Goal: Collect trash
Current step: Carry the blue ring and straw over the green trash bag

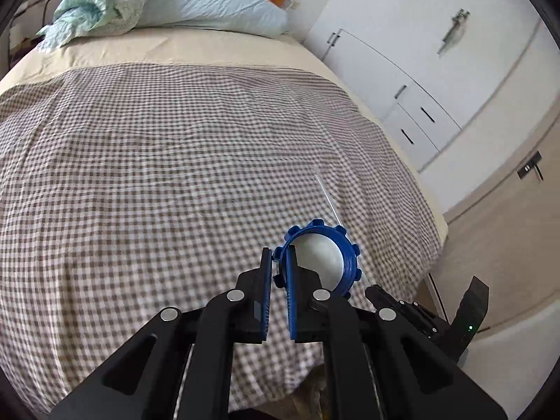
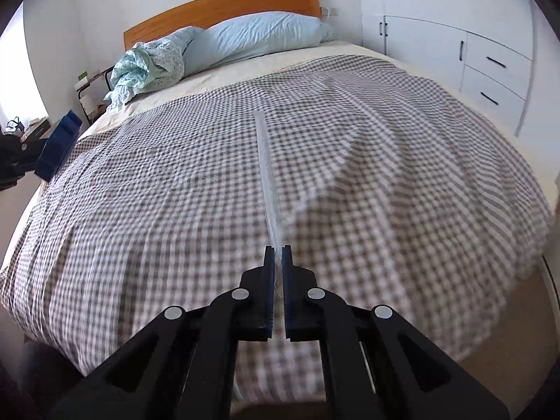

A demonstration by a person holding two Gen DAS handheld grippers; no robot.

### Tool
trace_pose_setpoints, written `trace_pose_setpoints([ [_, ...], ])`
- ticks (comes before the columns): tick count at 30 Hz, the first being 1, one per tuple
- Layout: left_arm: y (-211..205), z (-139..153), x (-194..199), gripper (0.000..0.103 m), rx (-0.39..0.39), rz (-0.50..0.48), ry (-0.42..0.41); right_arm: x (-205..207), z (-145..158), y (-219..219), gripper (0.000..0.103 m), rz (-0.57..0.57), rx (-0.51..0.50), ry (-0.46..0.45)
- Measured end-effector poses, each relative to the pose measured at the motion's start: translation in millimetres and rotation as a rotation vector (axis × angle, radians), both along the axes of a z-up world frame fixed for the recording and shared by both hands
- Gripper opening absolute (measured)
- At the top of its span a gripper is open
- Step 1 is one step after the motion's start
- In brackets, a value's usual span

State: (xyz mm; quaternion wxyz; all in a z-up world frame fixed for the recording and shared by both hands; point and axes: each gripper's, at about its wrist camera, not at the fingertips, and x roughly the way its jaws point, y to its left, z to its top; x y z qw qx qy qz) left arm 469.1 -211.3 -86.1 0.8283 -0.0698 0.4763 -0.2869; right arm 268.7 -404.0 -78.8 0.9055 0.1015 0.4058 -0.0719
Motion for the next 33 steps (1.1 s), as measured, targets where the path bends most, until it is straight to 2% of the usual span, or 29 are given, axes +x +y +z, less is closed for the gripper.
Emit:
trace_pose_setpoints([
  [3, -33.1, 0.8, -48.4, 0.005, 0.002, -0.111, -0.003, -82.3, 10.0, -30.1, 0.004, -0.065, -0.012, 0.038],
  [6, -69.0, -14.9, -101.1, 0.005, 0.009, -0.227, 0.019, -167.2, -3.2, -55.7, 0.004, -0.13, -0.012, 0.149],
  [9, -103.7, -42.3, -140.2, 0.005, 0.042, -0.32, 0.055, -252.9, -48.0, -69.0, 0.004, -0.181, -0.014, 0.333],
  [12, -136.9, -77.8, -168.2, 0.005, 0.119, -0.388, 0.12, -334.1, -101.7, -75.0, 0.004, -0.262, 0.04, 0.516],
  [16, -159.6, -112.1, -187.7, 0.005, 0.209, -0.431, 0.155, -407.4, -142.1, -60.0, 0.004, -0.321, 0.118, 0.662],
  [20, -170.4, -132.6, -196.2, 0.005, 0.239, -0.475, 0.193, -441.4, -164.5, -49.7, 0.004, -0.361, 0.133, 0.779],
  [24, -177.6, -147.8, -198.2, 0.005, 0.265, -0.504, 0.221, -441.6, -180.2, -56.7, 0.004, -0.392, 0.135, 0.856],
  [30, -184.0, -167.5, -206.9, 0.005, 0.296, -0.552, 0.249, -431.1, -193.2, -67.8, 0.004, -0.44, 0.069, 0.917],
  [33, -183.7, -176.8, -209.7, 0.005, 0.305, -0.564, 0.27, -421.1, -182.8, -72.0, 0.004, -0.462, 0.064, 0.877],
])
